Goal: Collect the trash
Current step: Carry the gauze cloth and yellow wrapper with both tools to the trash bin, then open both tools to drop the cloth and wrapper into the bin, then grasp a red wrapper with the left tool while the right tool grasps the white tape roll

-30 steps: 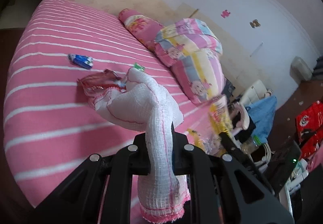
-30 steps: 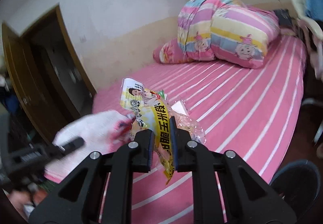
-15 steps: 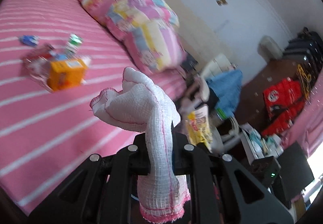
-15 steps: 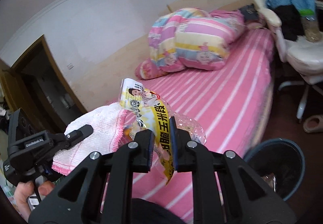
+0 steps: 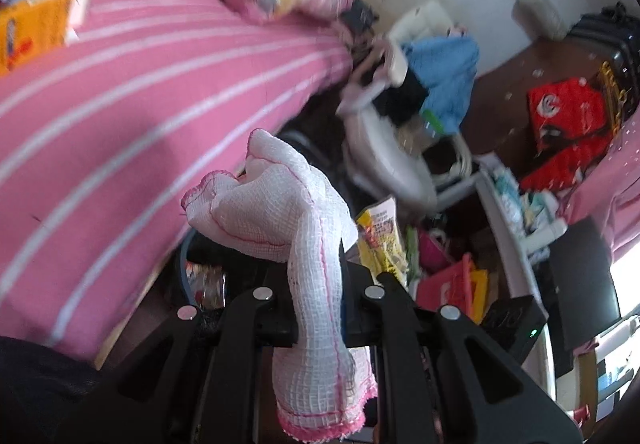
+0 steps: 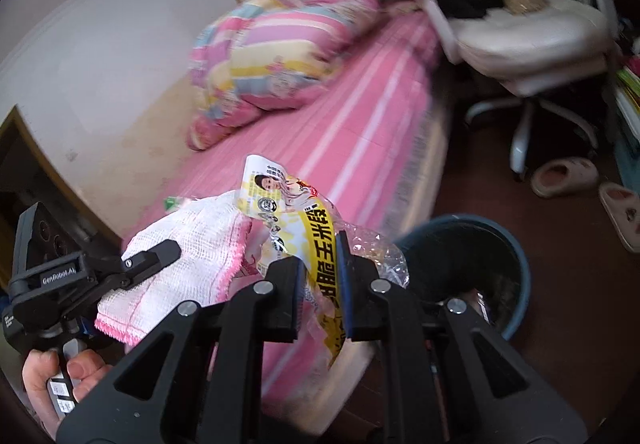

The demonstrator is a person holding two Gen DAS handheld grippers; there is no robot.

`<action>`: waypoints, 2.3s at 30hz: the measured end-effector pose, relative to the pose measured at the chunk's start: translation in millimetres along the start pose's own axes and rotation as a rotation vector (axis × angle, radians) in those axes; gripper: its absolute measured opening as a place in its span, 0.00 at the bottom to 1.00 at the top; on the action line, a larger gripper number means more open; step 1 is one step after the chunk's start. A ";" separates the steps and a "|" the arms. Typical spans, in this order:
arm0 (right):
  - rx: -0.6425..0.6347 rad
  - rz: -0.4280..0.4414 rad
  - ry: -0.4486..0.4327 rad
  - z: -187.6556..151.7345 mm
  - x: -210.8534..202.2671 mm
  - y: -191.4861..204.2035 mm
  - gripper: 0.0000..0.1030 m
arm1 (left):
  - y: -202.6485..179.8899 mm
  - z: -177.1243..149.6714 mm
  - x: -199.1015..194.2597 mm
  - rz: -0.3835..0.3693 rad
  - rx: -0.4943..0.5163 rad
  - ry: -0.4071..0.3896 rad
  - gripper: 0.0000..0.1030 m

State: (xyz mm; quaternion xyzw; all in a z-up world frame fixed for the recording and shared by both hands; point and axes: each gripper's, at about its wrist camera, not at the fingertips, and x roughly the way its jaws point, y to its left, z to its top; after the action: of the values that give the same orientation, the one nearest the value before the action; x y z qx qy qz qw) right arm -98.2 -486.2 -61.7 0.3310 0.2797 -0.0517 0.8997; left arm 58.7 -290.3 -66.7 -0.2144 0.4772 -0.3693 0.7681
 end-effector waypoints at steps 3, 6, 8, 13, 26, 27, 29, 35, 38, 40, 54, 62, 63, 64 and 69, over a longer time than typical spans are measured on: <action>0.008 -0.041 0.038 -6.2 12.0 -19.3 0.15 | 1.9 2.8 27.7 0.007 0.000 0.059 0.12; 0.032 -0.067 0.086 -14.8 25.8 -37.2 0.15 | 2.5 9.2 61.3 0.054 0.036 0.130 0.13; 0.052 -0.078 0.105 -20.1 33.6 -45.9 0.15 | 8.4 11.2 86.4 0.084 0.047 0.188 0.13; 0.094 -0.129 0.141 -27.2 58.1 -68.6 0.15 | 27.0 8.3 141.5 0.111 0.043 0.345 0.13; 0.102 -0.253 0.197 -29.9 116.6 -107.2 0.72 | 49.0 5.4 223.5 0.167 0.020 0.503 0.82; 0.123 -0.270 0.174 -31.2 111.7 -109.8 0.77 | 49.4 6.8 224.1 0.165 0.016 0.505 0.83; 0.134 -0.294 0.173 -33.9 107.7 -110.8 0.79 | 52.5 8.5 223.9 0.174 -0.004 0.503 0.83; 0.138 -0.305 0.192 -37.0 92.2 -102.2 0.82 | 53.6 17.6 209.1 0.160 -0.055 0.461 0.84; 0.132 -0.272 0.166 -30.8 81.1 -84.3 0.84 | 46.5 19.3 195.3 0.162 -0.046 0.436 0.84; 0.107 -0.245 0.150 -25.3 75.1 -68.3 0.85 | 40.1 22.8 174.2 0.145 -0.045 0.388 0.84; -0.198 -0.013 0.054 -0.4 36.7 111.3 0.88 | 44.2 64.7 -26.5 -0.042 -0.142 -0.094 0.86; -0.375 0.110 0.025 -15.2 51.8 221.7 0.91 | 99.4 67.2 -157.1 0.027 -0.177 -0.314 0.86; -0.397 0.130 0.036 -19.7 60.5 239.2 0.91 | 111.3 66.8 -169.2 0.046 -0.192 -0.331 0.86; -0.405 0.139 0.042 -22.7 64.8 246.5 0.91 | 121.5 66.1 -178.2 0.064 -0.207 -0.341 0.86; -0.455 0.181 0.084 -34.4 102.6 296.5 0.91 | 186.0 64.1 -220.1 0.133 -0.313 -0.388 0.86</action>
State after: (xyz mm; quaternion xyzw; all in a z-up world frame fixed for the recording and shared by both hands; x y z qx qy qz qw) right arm 54.1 -225.3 29.7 0.1454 0.2907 0.1073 0.9396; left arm 123.5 -3.7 -37.9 -0.3656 0.3853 -0.1915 0.8253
